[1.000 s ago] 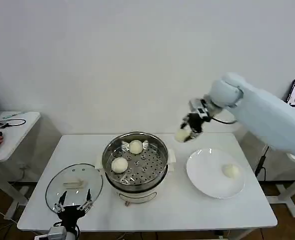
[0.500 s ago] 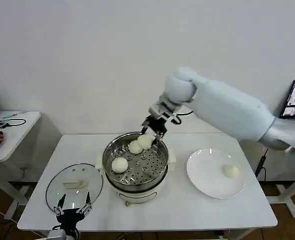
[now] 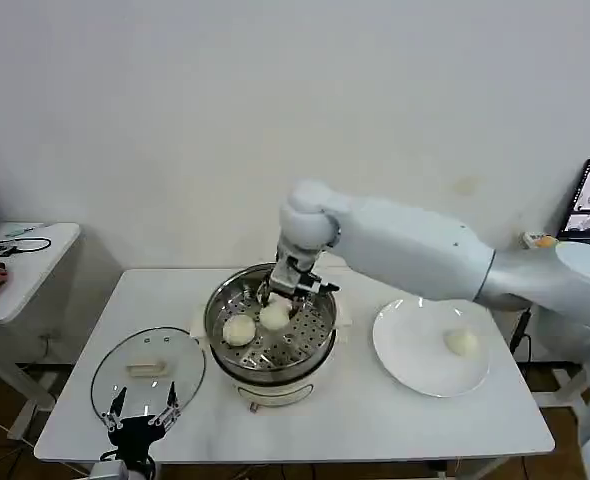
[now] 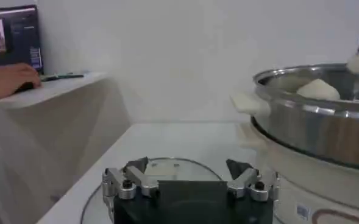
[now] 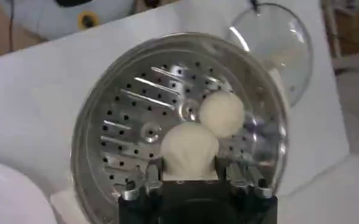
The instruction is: Take steamed baozi put them in steamer then cover it.
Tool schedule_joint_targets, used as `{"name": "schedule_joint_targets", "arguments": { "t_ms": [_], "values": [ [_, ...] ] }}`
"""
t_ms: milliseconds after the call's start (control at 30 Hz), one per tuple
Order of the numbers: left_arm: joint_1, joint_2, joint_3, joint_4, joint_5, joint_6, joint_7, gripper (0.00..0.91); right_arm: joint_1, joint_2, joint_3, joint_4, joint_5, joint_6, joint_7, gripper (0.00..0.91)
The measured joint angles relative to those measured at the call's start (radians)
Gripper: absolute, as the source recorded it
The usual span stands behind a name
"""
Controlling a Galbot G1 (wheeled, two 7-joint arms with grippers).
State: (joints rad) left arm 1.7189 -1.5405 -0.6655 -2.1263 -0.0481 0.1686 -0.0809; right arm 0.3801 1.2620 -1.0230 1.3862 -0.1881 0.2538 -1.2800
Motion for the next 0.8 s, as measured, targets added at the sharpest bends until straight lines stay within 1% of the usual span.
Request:
{"name": "schedule_joint_targets", "arguments": {
  "t_ms": [33, 200, 333, 367, 800],
  "values": [
    [0.0, 0.0, 0.0, 0.0, -0.001, 0.0, 0.0, 0.907, -0.004, 0.004, -0.003, 0.002, -0.004, 0.004, 0.001, 0.564],
    [-0.003, 0.002, -0.001, 0.005, -0.002, 0.0, 0.0, 0.907, -0.016, 0.014, -0.022, 0.011, -0.017, 0.021, 0.01, 0.574],
    [-0.005, 0.002, -0.001, 0.013, -0.002, 0.0, 0.001, 0.907, -0.026, 0.02, -0.031, 0.02, -0.026, 0.03, 0.011, 0.564],
    [-0.006, 0.002, -0.001, 0.015, -0.003, 0.0, 0.001, 0.907, -0.028, 0.021, -0.032, 0.022, -0.028, 0.032, 0.012, 0.574],
    [-0.013, 0.003, 0.001, 0.03, -0.004, -0.001, 0.004, 0.907, -0.037, 0.023, -0.047, 0.058, -0.046, 0.035, 0.014, 0.574]
  ]
}}
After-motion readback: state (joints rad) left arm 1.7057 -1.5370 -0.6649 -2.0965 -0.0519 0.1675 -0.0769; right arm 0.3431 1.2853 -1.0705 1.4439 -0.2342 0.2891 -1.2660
